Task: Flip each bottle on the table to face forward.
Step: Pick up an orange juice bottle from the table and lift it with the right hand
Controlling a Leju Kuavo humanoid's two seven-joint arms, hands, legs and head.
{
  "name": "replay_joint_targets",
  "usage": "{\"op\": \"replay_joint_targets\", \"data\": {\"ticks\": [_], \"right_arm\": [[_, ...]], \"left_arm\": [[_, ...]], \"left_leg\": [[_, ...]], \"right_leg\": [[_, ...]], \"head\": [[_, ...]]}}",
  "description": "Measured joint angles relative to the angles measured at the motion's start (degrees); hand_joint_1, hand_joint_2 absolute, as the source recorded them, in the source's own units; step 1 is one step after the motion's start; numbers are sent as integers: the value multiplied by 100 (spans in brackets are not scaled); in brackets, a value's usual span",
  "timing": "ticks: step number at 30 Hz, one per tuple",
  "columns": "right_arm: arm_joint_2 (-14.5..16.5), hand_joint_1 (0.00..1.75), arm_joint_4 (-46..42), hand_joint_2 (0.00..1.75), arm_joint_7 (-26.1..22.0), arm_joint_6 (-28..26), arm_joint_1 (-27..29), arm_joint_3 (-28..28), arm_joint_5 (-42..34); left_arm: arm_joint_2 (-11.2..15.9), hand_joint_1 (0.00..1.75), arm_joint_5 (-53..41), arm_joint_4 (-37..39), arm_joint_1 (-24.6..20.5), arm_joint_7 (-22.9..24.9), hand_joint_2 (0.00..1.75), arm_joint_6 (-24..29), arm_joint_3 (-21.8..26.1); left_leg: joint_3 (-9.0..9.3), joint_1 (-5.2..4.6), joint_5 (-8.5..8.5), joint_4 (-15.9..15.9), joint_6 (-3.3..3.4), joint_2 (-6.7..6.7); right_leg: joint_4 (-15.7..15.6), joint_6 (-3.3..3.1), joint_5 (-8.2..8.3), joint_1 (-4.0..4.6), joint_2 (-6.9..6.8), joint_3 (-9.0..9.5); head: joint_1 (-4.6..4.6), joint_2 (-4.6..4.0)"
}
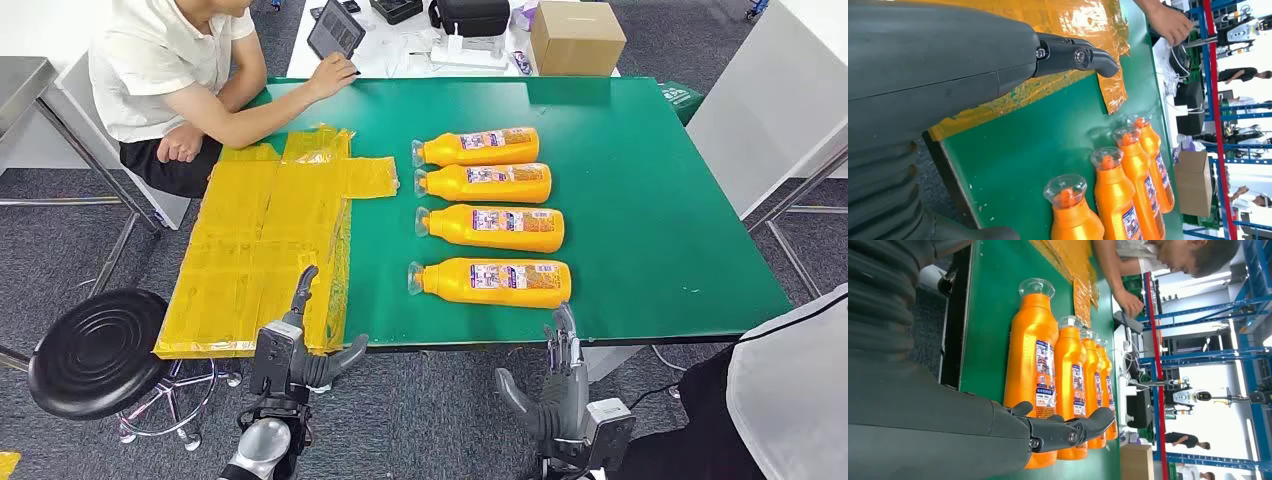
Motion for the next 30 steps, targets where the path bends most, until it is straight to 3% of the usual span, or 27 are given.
{"op": "replay_joint_targets", "data": {"ticks": [24,27,30], "right_arm": [[0,0,60,175,0,8,-46,0,3],[0,0,37,175,0,-183,-49,0,81],[-3,0,-95,175,-1,-703,-107,-1,272]], "left_arm": [[0,0,-2,0,-9,40,175,-19,0],[0,0,-1,0,-9,48,175,-22,-2],[-4,0,4,0,-15,57,175,-35,-14]], "left_leg": [[0,0,0,0,0,0],[0,0,0,0,0,0],[0,0,0,0,0,1]], "right_leg": [[0,0,0,0,0,0],[0,0,0,0,0,0],[0,0,0,0,1,0]], "head": [[0,0],[0,0],[1,0]]}}
